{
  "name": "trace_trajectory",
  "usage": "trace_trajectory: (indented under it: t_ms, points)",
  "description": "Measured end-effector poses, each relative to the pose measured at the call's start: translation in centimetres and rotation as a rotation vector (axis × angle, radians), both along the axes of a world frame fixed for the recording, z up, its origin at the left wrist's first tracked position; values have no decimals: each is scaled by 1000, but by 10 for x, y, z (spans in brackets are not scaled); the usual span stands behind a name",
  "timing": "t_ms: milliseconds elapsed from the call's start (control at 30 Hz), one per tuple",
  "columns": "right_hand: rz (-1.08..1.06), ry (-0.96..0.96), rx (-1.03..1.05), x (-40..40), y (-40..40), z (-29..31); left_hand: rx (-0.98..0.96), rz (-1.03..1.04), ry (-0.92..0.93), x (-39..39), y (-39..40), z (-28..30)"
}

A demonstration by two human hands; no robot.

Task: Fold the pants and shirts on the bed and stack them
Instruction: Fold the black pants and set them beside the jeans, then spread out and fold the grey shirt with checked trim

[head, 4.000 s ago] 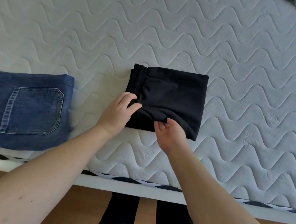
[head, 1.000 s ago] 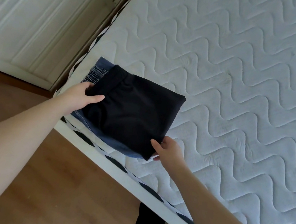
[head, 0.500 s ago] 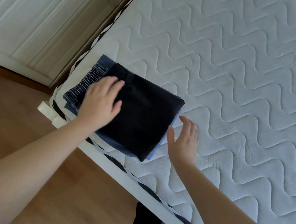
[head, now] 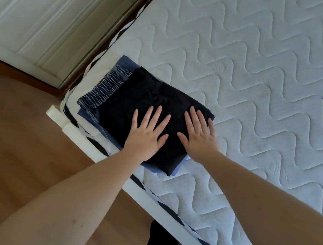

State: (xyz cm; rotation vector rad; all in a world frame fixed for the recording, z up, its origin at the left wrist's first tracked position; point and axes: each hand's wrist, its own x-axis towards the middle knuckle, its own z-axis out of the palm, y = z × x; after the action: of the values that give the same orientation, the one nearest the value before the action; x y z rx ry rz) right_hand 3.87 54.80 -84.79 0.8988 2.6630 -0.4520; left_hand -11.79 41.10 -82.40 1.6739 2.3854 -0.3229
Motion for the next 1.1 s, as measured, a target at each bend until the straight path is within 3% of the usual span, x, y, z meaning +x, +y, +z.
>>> trace_trajectory:
  t_ms: [100,300,400,500,633,733,1100]
  points:
    - [2,-40,-42,-4,4,2,-45,29,-15,3,4,8]
    - [92,-116,-125,-4,17,22,137,17,-152,61,-40,28]
    - [143,-129,-79,4,22,53,39,-45,-206,84,-72,35]
    - [50,-78,-69,29,-5,97,-142,-59,-236,93,-75,57]
    - [-10,-129,-94,75,-61,153,-231,-76,-286,102,-67,108]
    - [-130,-138,-127,108,-95,188,-158,-116,-244,112,-61,160]
    - [-393,-29,83,211,-138,303,52,-250,-52,169,-74,308]
